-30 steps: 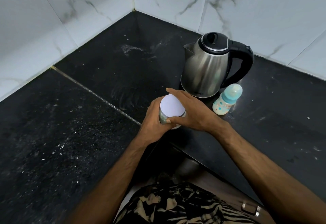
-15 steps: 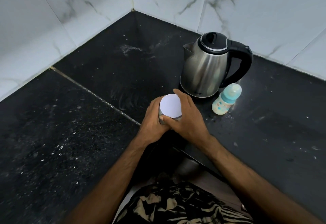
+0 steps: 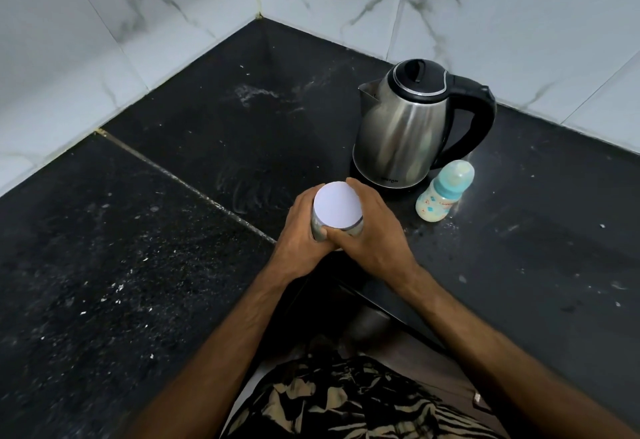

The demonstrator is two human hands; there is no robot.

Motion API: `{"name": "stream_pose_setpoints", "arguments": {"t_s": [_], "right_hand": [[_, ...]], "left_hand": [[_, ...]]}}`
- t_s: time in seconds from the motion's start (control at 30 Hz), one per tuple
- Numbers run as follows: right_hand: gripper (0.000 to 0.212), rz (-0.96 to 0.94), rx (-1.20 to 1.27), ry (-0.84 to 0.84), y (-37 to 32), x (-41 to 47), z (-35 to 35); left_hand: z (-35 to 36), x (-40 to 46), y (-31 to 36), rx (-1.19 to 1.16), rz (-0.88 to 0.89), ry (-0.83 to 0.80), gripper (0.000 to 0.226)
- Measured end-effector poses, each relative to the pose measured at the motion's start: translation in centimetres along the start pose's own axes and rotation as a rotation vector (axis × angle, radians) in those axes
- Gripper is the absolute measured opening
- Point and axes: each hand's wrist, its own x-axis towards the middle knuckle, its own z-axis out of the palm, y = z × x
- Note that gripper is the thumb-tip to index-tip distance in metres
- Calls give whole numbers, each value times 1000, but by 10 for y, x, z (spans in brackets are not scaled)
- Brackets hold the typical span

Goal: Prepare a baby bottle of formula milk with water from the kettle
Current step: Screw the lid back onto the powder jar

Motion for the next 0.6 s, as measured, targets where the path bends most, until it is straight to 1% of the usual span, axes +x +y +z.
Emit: {"name": "stream_pose_setpoints", "arguments": {"t_s": [0.07,0.1,0.23,0.3,0.33,0.43,0.47,0.57,0.6], "right_hand": [[95,-37,-49,-19,2,4,-3],[97,-60,-81,-65,5,8,-8],[111,-177,-121,-348,9,32,-33],[111,-206,-72,-401,8,37,-30],[107,-207,-55,-400,8,38,-26],[99,-183,-53,-297,9,27,-11],[99,-162,-46,-232,8,22,-5],[91,-98,13,42,1,6,19],[88,-75,34,110,-2,3,27]], "left_hand": [[-1,0,0,5,-4,-8,88],[-1,0,1,8,-7,-11,90],[-2,0,2,15,-1,-25,100],[-3,0,1,12,-15,-27,101],[-3,1,1,7,-23,-24,100],[-1,0,2,17,-33,-8,95],[0,-1,2,24,-32,-2,95],[0,0,2,37,-48,-9,94],[0,0,2,43,-54,-12,93]]}}
